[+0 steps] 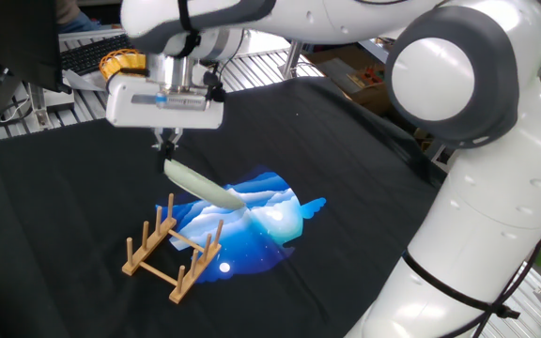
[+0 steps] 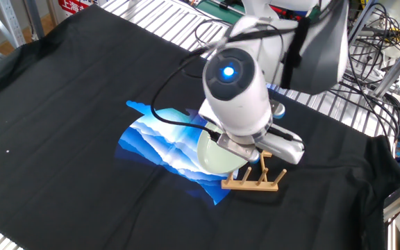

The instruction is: Put the dish on the dish rack

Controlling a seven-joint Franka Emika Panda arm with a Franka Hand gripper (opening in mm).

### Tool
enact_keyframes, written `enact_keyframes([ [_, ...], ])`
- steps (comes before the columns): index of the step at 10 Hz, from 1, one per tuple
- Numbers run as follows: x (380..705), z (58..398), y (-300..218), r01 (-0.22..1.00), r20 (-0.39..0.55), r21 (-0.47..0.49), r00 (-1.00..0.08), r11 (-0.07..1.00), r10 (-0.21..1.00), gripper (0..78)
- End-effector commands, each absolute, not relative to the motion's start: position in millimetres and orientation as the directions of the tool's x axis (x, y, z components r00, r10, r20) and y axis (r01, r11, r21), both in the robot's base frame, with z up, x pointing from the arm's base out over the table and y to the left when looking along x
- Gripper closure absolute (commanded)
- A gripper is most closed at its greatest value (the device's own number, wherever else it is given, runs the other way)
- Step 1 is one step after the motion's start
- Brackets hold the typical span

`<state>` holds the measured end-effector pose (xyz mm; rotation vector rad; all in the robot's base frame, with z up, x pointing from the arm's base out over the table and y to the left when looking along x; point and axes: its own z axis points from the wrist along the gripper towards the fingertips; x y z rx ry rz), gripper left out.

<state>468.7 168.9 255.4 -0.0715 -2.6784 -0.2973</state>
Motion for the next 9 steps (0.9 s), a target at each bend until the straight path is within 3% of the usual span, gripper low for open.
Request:
enact_keyframes([
  [1, 466.5, 268.2, 165.1, 0.123, 0.480, 0.221, -0.877, 0.967, 0.002, 76.5],
  [5, 465.9, 269.6, 164.6, 0.156, 0.509, 0.230, -0.861, 0.960, 0.018, 76.5],
  [9, 465.9, 269.6, 164.6, 0.217, 0.482, 0.153, -0.868, 0.964, 0.119, 76.5],
])
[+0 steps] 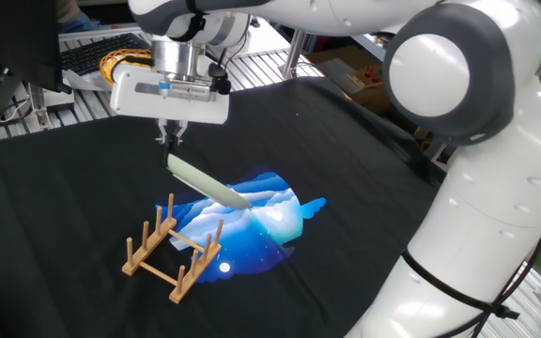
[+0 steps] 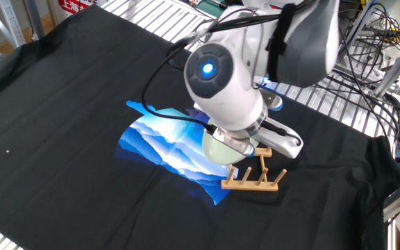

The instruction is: Put the dish on the dish rack

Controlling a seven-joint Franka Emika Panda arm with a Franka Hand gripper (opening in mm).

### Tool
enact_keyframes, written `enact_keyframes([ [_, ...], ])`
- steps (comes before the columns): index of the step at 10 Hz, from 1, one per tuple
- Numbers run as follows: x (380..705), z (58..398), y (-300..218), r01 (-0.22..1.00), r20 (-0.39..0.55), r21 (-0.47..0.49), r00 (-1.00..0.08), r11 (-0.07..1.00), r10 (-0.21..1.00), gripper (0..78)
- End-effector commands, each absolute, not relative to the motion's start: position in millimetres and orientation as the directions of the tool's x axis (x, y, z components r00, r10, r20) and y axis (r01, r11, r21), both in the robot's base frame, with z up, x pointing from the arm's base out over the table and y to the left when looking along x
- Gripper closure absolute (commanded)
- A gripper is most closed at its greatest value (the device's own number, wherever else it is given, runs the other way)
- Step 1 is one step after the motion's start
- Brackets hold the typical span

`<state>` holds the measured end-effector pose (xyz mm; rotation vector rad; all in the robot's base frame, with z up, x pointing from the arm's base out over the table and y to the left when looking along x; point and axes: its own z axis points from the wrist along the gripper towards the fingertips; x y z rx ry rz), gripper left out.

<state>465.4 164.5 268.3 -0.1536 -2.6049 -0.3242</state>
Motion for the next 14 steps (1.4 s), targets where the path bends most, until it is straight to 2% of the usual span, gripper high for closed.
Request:
enact_keyframes([
  [1, 466, 270, 165, 0.221, 0.483, 0.151, -0.867, 0.964, 0.124, 76.5],
  [4, 466, 270, 165, 0.228, 0.473, 0.162, -0.872, 0.960, 0.128, 76.5],
  [6, 461, 275, 166, 0.281, 0.545, 0.175, -0.826, 0.944, 0.145, 76.5],
  [9, 448, 283, 166, 0.283, 0.578, 0.232, -0.810, 0.931, 0.103, 76.5],
  [12, 435, 283, 165, 0.320, 0.611, 0.331, -0.789, 0.888, 0.057, 76.5],
  [14, 428, 288, 164, 0.344, 0.626, 0.348, -0.778, 0.872, 0.057, 76.5],
])
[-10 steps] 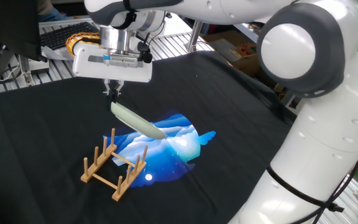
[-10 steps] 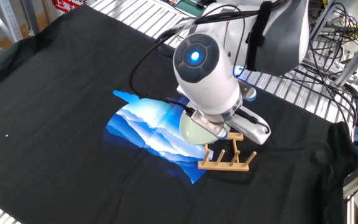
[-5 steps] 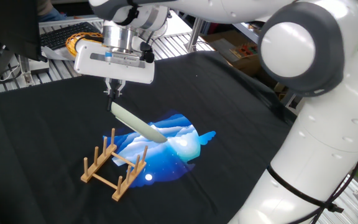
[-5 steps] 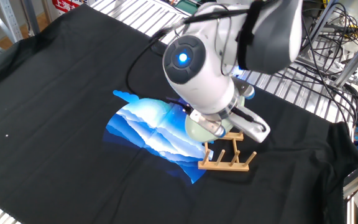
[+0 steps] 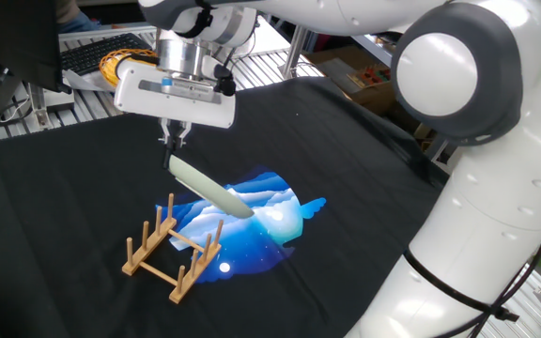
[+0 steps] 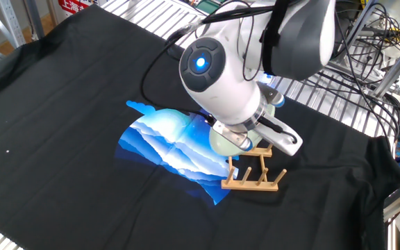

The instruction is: Put the dish on the dish rack

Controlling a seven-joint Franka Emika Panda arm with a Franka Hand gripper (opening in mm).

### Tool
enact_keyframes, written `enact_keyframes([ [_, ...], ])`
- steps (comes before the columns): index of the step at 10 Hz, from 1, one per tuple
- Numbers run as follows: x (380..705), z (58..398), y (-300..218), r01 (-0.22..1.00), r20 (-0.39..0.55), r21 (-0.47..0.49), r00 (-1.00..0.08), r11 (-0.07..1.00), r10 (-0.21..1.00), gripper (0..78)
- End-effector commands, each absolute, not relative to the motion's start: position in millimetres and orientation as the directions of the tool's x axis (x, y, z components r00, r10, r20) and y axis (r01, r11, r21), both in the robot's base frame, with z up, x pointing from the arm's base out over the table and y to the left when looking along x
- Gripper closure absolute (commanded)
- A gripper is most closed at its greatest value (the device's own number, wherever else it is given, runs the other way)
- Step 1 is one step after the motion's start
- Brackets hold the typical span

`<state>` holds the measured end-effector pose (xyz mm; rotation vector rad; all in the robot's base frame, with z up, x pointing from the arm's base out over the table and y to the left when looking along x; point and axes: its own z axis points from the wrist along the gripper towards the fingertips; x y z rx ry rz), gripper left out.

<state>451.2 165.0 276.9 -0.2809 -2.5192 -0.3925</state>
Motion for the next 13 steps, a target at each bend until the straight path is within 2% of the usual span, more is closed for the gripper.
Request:
enact_keyframes([
  [1, 427.7, 288.4, 164.0, 0.348, 0.629, 0.351, -0.776, 0.870, 0.057, 76.5],
  [6, 426.5, 294.0, 163.7, 0.402, 0.669, 0.418, -0.743, 0.815, 0.024, 76.5],
  [13, 431.6, 292.2, 164.4, 0.404, 0.671, 0.423, -0.741, 0.811, 0.019, 76.5],
])
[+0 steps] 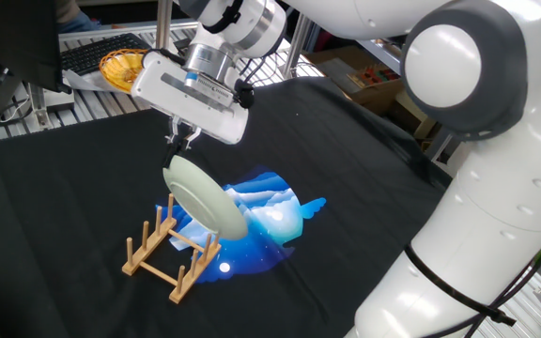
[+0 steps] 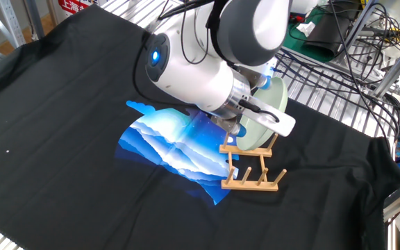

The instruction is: Put the dish on the dish rack

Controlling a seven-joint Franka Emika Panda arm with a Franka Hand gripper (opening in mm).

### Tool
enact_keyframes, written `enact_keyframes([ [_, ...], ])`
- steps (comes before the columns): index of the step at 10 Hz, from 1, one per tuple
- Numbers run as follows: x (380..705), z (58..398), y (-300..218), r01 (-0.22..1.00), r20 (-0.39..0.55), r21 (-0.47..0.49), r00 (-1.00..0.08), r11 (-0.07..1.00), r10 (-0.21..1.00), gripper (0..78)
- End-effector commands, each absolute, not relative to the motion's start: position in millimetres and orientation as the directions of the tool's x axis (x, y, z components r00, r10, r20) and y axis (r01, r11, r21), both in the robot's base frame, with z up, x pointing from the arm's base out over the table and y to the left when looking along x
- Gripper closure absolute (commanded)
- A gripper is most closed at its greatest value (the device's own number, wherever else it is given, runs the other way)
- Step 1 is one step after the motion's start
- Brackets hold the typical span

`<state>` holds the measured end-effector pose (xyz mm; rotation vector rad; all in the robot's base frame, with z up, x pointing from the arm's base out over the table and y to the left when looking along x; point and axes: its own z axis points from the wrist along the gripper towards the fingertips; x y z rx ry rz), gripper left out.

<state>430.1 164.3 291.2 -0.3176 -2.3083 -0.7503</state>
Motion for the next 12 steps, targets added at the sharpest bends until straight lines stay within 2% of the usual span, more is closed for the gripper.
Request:
enact_keyframes([
  [1, 434.0, 293.1, 164.6, 0.404, 0.671, 0.415, -0.741, 0.815, 0.026, 76.5],
  [3, 434.5, 293.8, 164.6, 0.409, 0.674, 0.409, -0.738, 0.816, 0.032, 76.5],
  [4, 434.5, 293.8, 164.6, 0.391, 0.656, 0.371, -0.752, 0.842, 0.059, 76.5],
  [9, 434.5, 293.8, 164.6, 0.355, 0.634, 0.388, -0.773, 0.850, 0.034, 76.5],
  [12, 434.5, 293.8, 164.6, 0.351, 0.656, 0.403, -0.755, 0.845, 0.001, 76.5],
])
